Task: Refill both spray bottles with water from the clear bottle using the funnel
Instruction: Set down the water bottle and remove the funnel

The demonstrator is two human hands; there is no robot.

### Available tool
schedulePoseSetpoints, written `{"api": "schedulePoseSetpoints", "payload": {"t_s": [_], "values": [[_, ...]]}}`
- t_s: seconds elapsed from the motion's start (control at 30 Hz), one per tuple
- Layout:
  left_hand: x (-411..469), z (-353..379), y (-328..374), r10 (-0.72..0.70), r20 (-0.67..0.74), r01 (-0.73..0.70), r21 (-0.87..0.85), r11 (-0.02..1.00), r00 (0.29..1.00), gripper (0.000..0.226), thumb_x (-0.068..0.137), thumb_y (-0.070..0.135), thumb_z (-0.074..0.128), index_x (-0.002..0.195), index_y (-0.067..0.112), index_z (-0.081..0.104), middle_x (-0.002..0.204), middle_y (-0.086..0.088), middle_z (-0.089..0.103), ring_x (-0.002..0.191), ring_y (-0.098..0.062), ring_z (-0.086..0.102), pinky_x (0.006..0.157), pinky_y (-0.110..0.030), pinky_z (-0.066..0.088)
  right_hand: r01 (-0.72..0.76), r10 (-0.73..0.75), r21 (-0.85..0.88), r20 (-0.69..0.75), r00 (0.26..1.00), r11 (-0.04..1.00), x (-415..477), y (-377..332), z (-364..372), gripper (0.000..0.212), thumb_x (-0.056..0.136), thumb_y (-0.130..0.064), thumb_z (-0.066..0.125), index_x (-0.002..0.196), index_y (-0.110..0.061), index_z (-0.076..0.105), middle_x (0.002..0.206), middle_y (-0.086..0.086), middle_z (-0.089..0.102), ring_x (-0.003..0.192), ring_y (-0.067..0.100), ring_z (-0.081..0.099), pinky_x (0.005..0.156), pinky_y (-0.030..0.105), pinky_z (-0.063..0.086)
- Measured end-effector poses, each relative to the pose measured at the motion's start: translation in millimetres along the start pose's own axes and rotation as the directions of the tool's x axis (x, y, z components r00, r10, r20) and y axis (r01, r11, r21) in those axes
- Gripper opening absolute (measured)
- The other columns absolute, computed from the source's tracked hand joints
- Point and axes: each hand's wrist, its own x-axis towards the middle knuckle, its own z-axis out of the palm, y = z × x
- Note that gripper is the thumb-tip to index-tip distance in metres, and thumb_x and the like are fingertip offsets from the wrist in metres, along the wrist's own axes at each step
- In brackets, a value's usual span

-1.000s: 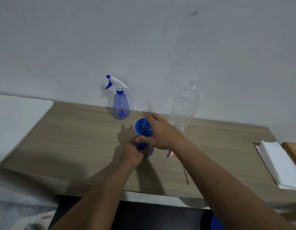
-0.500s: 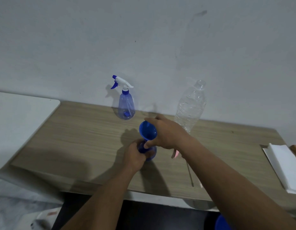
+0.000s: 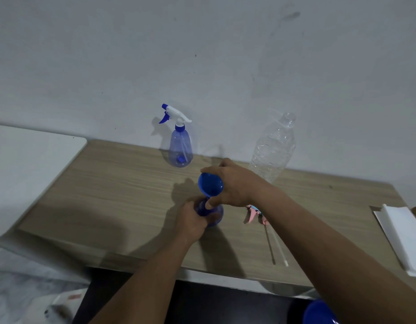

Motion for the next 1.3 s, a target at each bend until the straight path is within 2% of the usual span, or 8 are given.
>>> {"api": "schedulePoseSetpoints", "payload": {"t_s": [0.23, 0.4, 0.6, 0.73, 0.93, 1.03, 1.2, 1.3], "values": [[0.6, 0.0, 0.0, 0.007, 0.020, -0.007, 0.023, 1.000, 1.000, 0.034, 0.069, 0.013, 0.089, 0.090, 0.029, 0.068, 0.087, 0.009, 0.072, 0.082, -0.008, 0.067, 0.056, -0.009, 0.046, 0.050, -0.050, -0.043, 0.005, 0.999, 0.998, 0.6, 2.2, 0.5, 0.093, 0.068, -0.047, 0.085, 0.148, -0.042, 0.038, 0.133, -0.001, 0.044, 0.124, 0.027, 0.045, 0.103, 0.044, 0.046], [2.2, -0.5, -0.9, -0.003, 0.019, 0.001, 0.078, 0.997, 1.000, 0.047, 0.066, 0.026, 0.090, 0.108, 0.026, 0.070, 0.097, 0.009, 0.074, 0.090, -0.009, 0.068, 0.069, -0.024, 0.051, 0.061, -0.061, -0.035, -0.006, 0.998, 0.998, -0.1, 5.7, -2.9, 0.090, 0.071, -0.045, 0.085, 0.148, -0.040, 0.038, 0.140, 0.000, 0.042, 0.127, 0.026, 0.044, 0.103, 0.043, 0.047], [-0.5, -1.3, 1.3, -0.006, 0.007, 0.005, 0.057, 0.998, 1.000, 0.045, 0.069, 0.022, 0.089, 0.109, 0.024, 0.069, 0.099, 0.008, 0.073, 0.090, -0.005, 0.067, 0.059, -0.008, 0.045, 0.076, -0.077, -0.038, -0.024, 0.997, 0.996, 0.3, 6.5, -2.2, 0.092, 0.070, -0.046, 0.085, 0.149, -0.040, 0.039, 0.147, 0.000, 0.036, 0.130, 0.025, 0.042, 0.105, 0.040, 0.044], [1.5, -0.5, -1.3, -0.024, 0.011, 0.023, 0.043, 0.999, 1.000, 0.051, 0.063, 0.030, 0.091, 0.108, 0.028, 0.069, 0.102, 0.007, 0.074, 0.092, -0.009, 0.068, 0.073, -0.029, 0.056, 0.073, -0.074, -0.050, -0.018, 0.997, 0.996, -0.9, 3.1, -2.1, 0.090, 0.071, -0.045, 0.085, 0.148, -0.038, 0.039, 0.147, -0.001, 0.037, 0.129, 0.026, 0.042, 0.104, 0.041, 0.044], [-1.6, -2.4, 2.7, 0.015, -0.025, -0.013, 0.072, 0.997, 1.000, 0.049, 0.067, 0.023, 0.090, 0.109, 0.027, 0.066, 0.099, 0.012, 0.067, 0.089, -0.003, 0.062, 0.071, -0.018, 0.049, 0.002, 0.002, 0.105, -0.033, 0.999, 0.994, -4.2, 15.6, -23.5, 0.077, 0.077, -0.034, 0.083, 0.139, -0.032, 0.037, 0.131, -0.004, 0.041, 0.101, 0.022, 0.054, 0.069, 0.025, 0.043], [-5.0, -3.0, 6.1, 0.045, -0.020, -0.044, 0.058, 0.997, 0.999, 0.040, 0.070, 0.017, 0.089, 0.103, 0.026, 0.067, 0.094, 0.013, 0.064, 0.083, 0.003, 0.059, 0.061, -0.004, 0.041, -0.007, 0.026, 0.189, -0.101, 0.995, 0.982, -6.8, 23.2, -29.2, 0.075, 0.075, -0.036, 0.083, 0.134, -0.034, 0.038, 0.124, -0.005, 0.040, 0.098, 0.021, 0.056, 0.075, 0.029, 0.049], [-8.5, -5.2, 11.4, 0.078, -0.002, -0.077, 0.079, 0.994, 0.997, 0.033, 0.069, 0.015, 0.089, 0.091, 0.026, 0.068, 0.085, 0.015, 0.066, 0.074, 0.008, 0.061, 0.063, -0.008, 0.042, -0.007, 0.127, 0.422, -0.257, 0.958, 0.907, 3.0, 35.7, -18.9, 0.063, 0.069, -0.025, 0.086, 0.112, -0.025, 0.040, 0.114, 0.002, 0.046, 0.089, 0.021, 0.061, 0.063, 0.025, 0.047], [-7.5, -8.2, 10.5, 0.064, 0.011, -0.064, 0.074, 0.995, 0.998, 0.031, 0.069, 0.013, 0.089, 0.092, 0.021, 0.068, 0.085, 0.011, 0.068, 0.072, 0.009, 0.061, 0.062, -0.006, 0.043, 0.005, 0.189, 0.524, -0.315, 0.930, 0.851, 14.0, 40.0, 2.8, 0.070, 0.069, -0.027, 0.087, 0.123, -0.026, 0.043, 0.115, 0.002, 0.046, 0.093, 0.019, 0.058, 0.070, 0.024, 0.046]]}}
